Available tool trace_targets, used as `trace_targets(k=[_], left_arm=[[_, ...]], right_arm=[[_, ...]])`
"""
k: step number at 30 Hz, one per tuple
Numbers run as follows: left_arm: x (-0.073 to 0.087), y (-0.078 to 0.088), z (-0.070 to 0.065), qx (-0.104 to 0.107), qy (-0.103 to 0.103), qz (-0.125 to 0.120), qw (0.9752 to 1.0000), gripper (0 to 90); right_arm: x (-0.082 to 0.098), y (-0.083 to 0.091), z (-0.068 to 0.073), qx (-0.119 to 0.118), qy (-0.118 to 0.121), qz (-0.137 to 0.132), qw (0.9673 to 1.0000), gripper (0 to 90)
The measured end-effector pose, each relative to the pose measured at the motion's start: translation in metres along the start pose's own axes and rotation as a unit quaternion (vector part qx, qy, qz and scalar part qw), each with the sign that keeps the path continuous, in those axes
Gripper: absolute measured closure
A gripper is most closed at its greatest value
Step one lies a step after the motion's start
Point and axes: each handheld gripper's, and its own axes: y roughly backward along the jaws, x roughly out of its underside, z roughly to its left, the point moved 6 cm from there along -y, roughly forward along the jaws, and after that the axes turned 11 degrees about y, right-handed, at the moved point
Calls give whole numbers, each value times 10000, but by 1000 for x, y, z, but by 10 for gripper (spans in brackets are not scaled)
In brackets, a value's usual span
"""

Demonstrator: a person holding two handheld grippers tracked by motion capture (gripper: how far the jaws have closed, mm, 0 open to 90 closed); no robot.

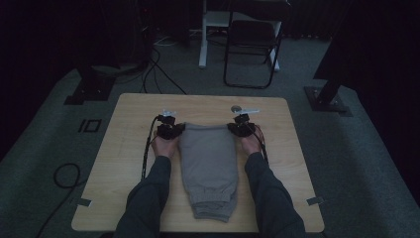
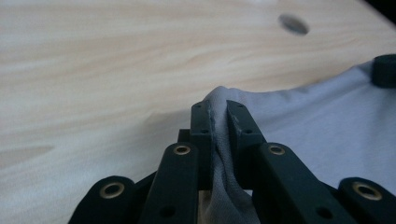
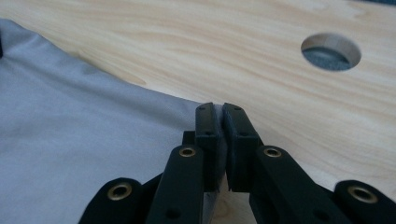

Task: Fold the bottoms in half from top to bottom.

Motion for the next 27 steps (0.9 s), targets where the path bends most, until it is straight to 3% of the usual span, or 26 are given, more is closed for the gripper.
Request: trace_targets(k=[5,12,22,24,27], left_arm=[[-3,15,-8,226,-149,-164,9995,825],[1,42,-19,484,-454,-327,9973,824],[29,63,-30,752,-802,23,9939,824],[42,68,-34,776,-944,214,9923,823],[63,70,-37,603,-1208,577,9892,822]], right_arm=[[-4,14,0,-101,73,-232,9997,864],[2,49,9,-304,327,-625,9970,865],[25,80,30,-462,633,-715,9944,864],[37,86,36,-527,618,-661,9945,864],[53,87,43,-683,676,-436,9944,864]])
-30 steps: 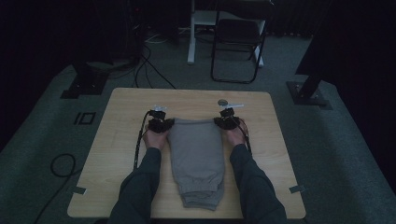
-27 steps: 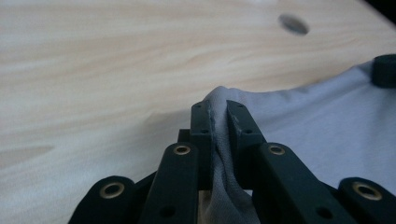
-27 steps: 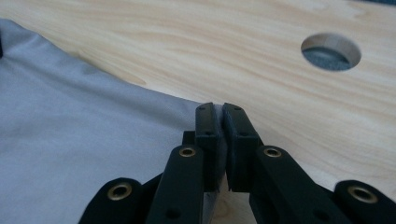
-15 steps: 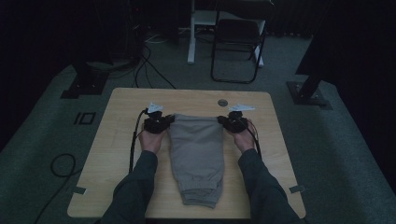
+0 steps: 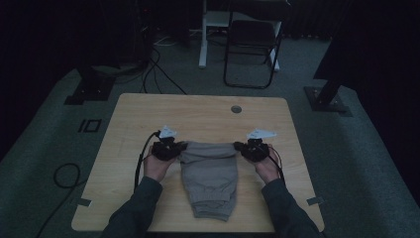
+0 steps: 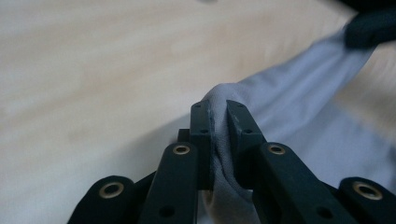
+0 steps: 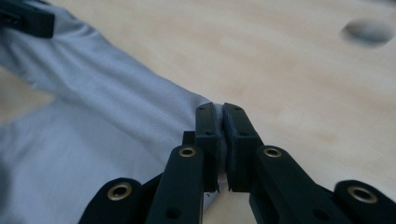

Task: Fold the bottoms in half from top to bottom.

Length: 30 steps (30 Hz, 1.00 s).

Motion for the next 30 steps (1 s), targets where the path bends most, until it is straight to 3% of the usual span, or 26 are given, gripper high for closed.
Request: trace_targets(k=[1,2,3,6,9,15,24,30], left_arm=[[0,0,0,0,0,0,10000,822],[19,-3,-7,31,-83,308,9995,822],[25,-5,-9,-1,-161,443,9989,822],[39,-10,-11,-43,-205,716,9972,821],[44,-13,-12,-103,-255,810,9963,820],[44,-18,-9,-187,-275,731,9968,820],[37,-25,9,-151,1,346,9993,819],[34,-30,18,-1,172,144,9997,819]], right_arm=[[0,0,0,0,0,0,10000,864],[4,0,3,-38,41,79,10000,865],[18,0,12,-147,127,292,9994,864],[31,0,23,-294,108,463,9984,863],[43,-1,32,-394,180,660,9969,863],[50,-6,35,-279,252,817,9959,859],[42,-21,24,-102,101,736,9972,858],[36,-31,14,30,32,708,9975,858]])
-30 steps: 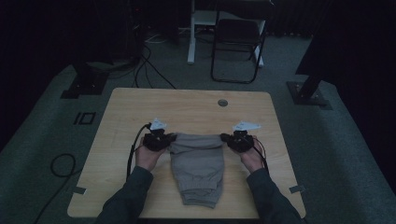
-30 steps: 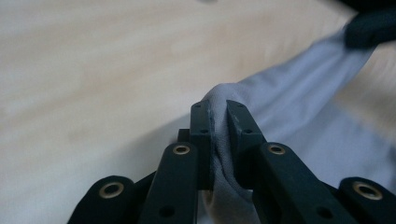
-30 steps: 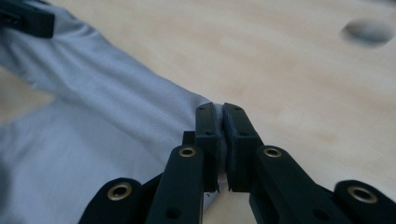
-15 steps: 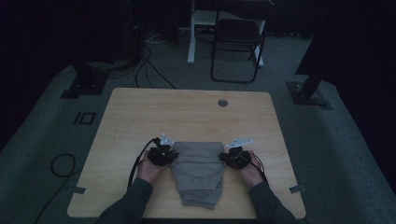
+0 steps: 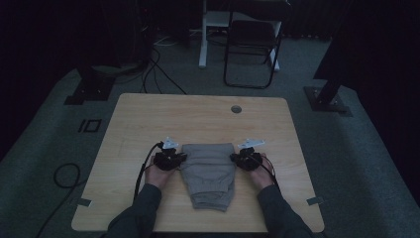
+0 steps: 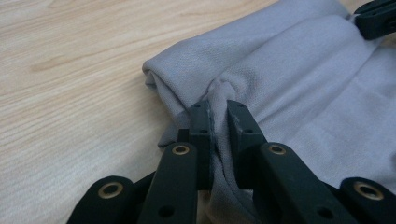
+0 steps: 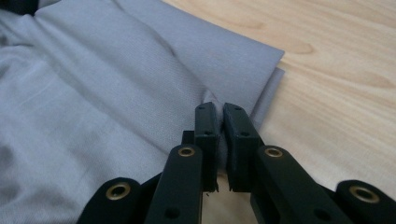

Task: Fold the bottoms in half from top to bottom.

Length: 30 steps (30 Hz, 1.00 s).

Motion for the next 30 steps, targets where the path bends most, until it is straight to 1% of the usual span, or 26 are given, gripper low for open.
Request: trace_targets(k=[7,9,11,12,13,17,19,21,25,27,28,29,30], left_arm=[[-10,-8,9,98,142,-75,9998,819],[-14,-12,11,63,169,-103,9998,819],[-19,-16,14,16,169,-132,9998,819],[-21,-17,15,-4,208,-152,9997,819],[-21,-17,15,-4,208,-152,9997,819],[-33,-26,23,-148,308,-220,9992,819],[-39,-31,27,-218,414,-268,9985,819],[-43,-34,29,-308,478,-322,9979,819],[-51,-41,33,-456,692,-391,9958,818],[-54,-40,32,-547,726,-433,9949,819],[-57,-38,32,-576,738,-504,9943,819],[-59,-34,31,-536,795,-604,9936,820],[-62,-28,30,-437,834,-727,9929,821]], right_arm=[[-9,-10,-14,149,-107,-5,9998,858],[-11,-13,-18,188,-133,-18,9997,858],[-13,-16,-21,221,-229,-20,9995,858],[-14,-17,-23,232,-261,-31,9994,858],[-14,-17,-23,232,-261,-31,9994,858],[-21,-25,-32,313,-372,-22,9988,858],[-24,-28,-36,369,-412,2,9985,858],[-28,-32,-39,453,-428,22,9981,859],[-34,-38,-46,581,-530,57,9969,859],[-37,-41,-49,628,-605,86,9962,860],[-38,-41,-50,638,-637,86,9959,861],[-40,-39,-50,655,-650,64,9957,861],[-42,-36,-50,675,-664,-8,9955,860]])
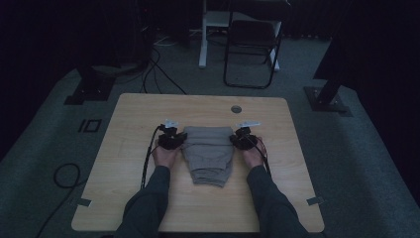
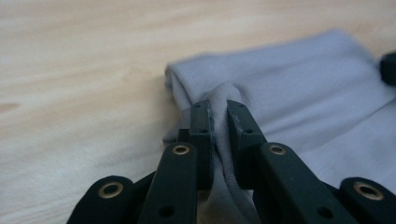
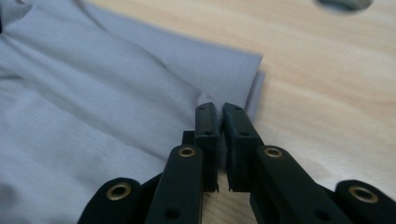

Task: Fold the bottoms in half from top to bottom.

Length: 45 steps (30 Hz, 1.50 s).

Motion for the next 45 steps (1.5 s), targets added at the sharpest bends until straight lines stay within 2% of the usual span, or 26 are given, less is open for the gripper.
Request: trace_targets(k=[4,6,7,8,9,11,16,17,20,21,22,23,24,25,26,27,29,31,33,37,41,45], left_arm=[[-16,28,-11,307,-109,-487,9983,821],[-21,40,-16,412,-174,-623,9971,822],[-21,40,-16,412,-174,-623,9971,822],[-22,57,-23,614,-284,-740,9950,822],[-21,64,-25,691,-303,-754,9943,822],[-17,77,-29,859,-342,-785,9926,821],[3,106,-38,1215,-453,-731,9889,821],[9,111,-40,1347,-378,-709,9876,820],[28,118,-44,1606,-552,-557,9839,784],[32,119,-43,1636,-580,-537,9834,726],[34,118,-42,1596,-607,-562,9837,665],[35,117,-39,1594,-555,-562,9841,634],[35,115,-37,1602,-489,-547,9843,628],[35,113,-36,1567,-484,-556,9849,628],[35,110,-35,1479,-509,-546,9862,624],[35,107,-35,1412,-530,-491,9873,619],[39,99,-36,1362,-551,-338,9886,617],[47,91,-39,1266,-646,-170,9897,603],[56,83,-41,1191,-739,39,9901,600],[70,73,-47,1114,-914,311,9891,594],[79,66,-52,1003,-1091,456,9879,589],[85,61,-52,876,-1210,558,9872,585]], right_arm=[[-11,25,1,29,52,-464,9989,860],[-17,43,3,29,133,-696,9975,860],[-17,43,3,29,133,-696,9975,860],[-18,49,4,10,166,-777,9968,860],[-21,69,7,-17,275,-1029,9943,860],[-20,86,11,-119,311,-1215,9920,860],[-7,120,25,-285,638,-1413,9875,862],[-2,126,29,-363,698,-1434,9865,862],[13,138,41,-670,848,-1445,9836,854],[19,139,44,-884,903,-1390,9822,815],[24,139,47,-1117,949,-1384,9795,750],[27,139,48,-1177,990,-1408,9780,681],[29,138,47,-1161,972,-1420,9782,622],[29,137,45,-1167,891,-1461,9783,603],[29,135,44,-1186,809,-1483,9785,596],[29,131,43,-1139,757,-1444,9800,584],[31,122,43,-1013,739,-1271,9839,567],[36,111,47,-1082,726,-1104,9853,551],[43,98,53,-1039,814,-842,9877,539],[53,84,66,-1169,912,-574,9873,532],[55,79,74,-1271,954,-495,9861,524],[60,69,80,-1334,1044,-278,9852,525]])
